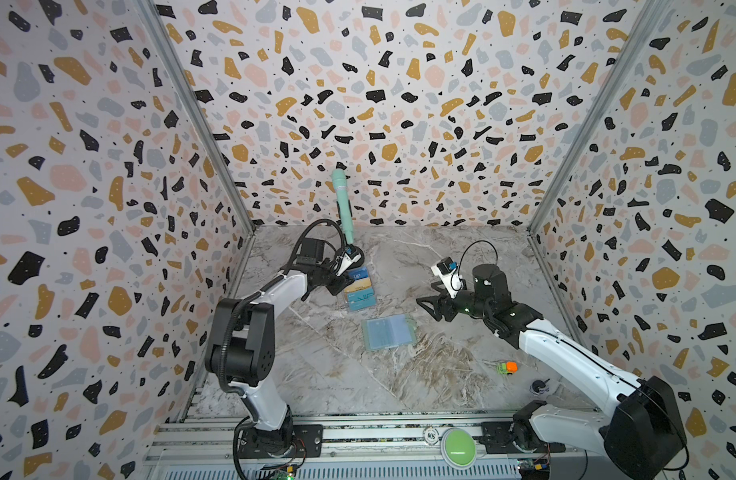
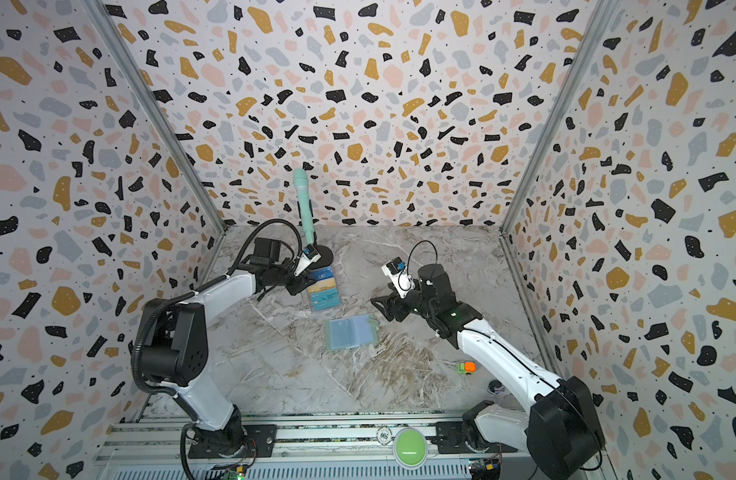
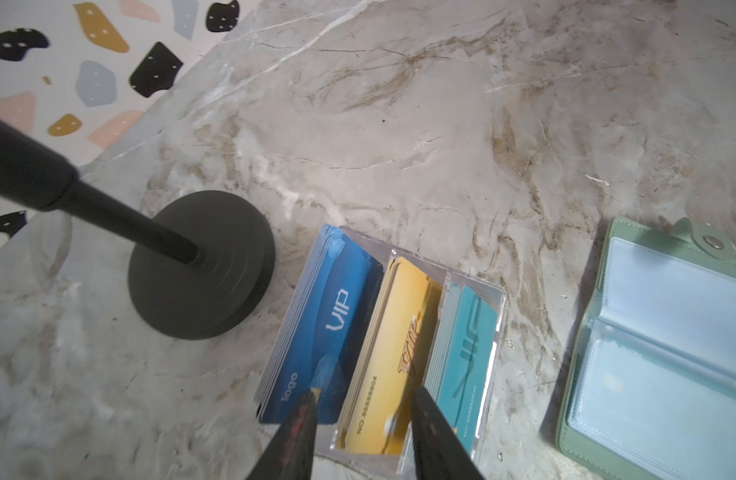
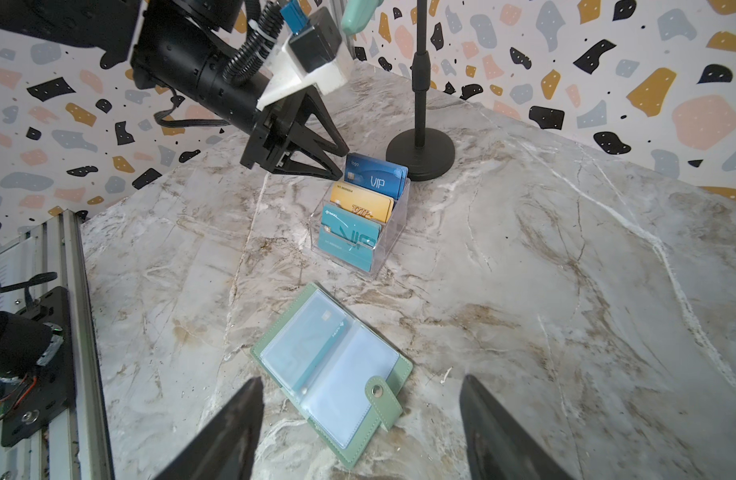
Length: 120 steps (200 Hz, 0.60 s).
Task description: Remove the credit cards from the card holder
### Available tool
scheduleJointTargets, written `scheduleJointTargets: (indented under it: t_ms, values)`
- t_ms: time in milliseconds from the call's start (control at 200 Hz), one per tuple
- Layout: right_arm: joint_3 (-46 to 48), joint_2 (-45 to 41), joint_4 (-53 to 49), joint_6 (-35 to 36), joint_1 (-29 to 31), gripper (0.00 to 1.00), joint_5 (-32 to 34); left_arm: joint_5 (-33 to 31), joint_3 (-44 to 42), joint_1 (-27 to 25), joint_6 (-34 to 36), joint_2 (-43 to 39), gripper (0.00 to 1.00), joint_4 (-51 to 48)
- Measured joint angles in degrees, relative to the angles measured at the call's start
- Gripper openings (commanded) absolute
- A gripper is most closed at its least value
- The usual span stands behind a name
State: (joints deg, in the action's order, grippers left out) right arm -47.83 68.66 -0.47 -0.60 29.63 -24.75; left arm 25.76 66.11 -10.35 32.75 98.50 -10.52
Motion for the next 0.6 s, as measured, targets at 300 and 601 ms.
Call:
scheduleJointTargets:
  t_ms: [300,601]
  values:
    - [0.00,0.02,-0.66,-0.37,0.90,0.75,2.60,-5.66,-12.39,-1.29,-13.66,-16.52,0.41,9.51]
    - [-0.11,2.69,-1.92,-0.35,3.80,0.75,4.74,-6.58,-22.80,-4.68,-25.16,-25.75,0.38,11.21]
